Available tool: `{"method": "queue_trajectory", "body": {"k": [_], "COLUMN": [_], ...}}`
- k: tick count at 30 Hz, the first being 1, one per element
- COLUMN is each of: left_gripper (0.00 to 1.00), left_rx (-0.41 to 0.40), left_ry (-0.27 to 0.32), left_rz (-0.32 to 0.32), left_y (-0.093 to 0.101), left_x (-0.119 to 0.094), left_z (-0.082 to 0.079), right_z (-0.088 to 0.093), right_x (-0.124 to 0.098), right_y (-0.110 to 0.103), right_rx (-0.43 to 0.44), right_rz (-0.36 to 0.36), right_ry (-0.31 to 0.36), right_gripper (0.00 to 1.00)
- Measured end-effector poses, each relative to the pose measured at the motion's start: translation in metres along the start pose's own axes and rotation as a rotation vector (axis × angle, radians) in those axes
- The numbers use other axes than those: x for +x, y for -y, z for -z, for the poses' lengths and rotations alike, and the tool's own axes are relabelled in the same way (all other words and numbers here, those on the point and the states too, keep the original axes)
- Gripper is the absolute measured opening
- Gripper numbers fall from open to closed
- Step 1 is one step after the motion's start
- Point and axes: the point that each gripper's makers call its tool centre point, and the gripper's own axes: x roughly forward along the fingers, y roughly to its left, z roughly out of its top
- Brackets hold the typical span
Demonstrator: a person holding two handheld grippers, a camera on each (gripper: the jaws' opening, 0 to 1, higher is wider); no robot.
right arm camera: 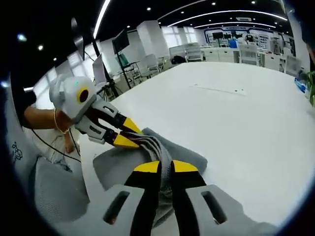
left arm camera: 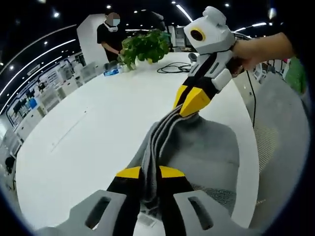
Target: Fold the towel on the table until its edges align and the towel forms a compact rectangular stack.
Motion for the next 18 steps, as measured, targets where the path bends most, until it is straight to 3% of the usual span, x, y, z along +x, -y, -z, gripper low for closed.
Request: {"method": "queue_trajectory", "body": {"k": [7, 12, 14, 18], "left_gripper": [0.22, 0.22, 0.22, 0.24], "left_rx": [-0.022, -0.066, -0.139, -0.211], "left_ry": [-0.004, 0.007, 0.030, 0.044], "left_rz": [-0.042, -0.100, -0.113, -0.127], "left_y": [-0.012, -0.030, -0.036, -0.044], "left_x": [0.005, -0.001, -0.004, -0.010], "left_z": [0.006, 0.009, 0.009, 0.014], "right_z": [0.000, -0.003, -0.002, 0.010], "right_x": [0.007, 0.006, 0.005, 0.005], "right_y": [0.008, 0.010, 0.011, 0.017], "right_rx": [-0.002, 0.002, 0.002, 0.013], "right_rz": [0.017, 0.029, 0.036, 0.055], "right_ry": [-0.006, 0.006, 0.004, -0.019], "right_gripper": [0.09, 0.19, 0.23, 0.25]}}
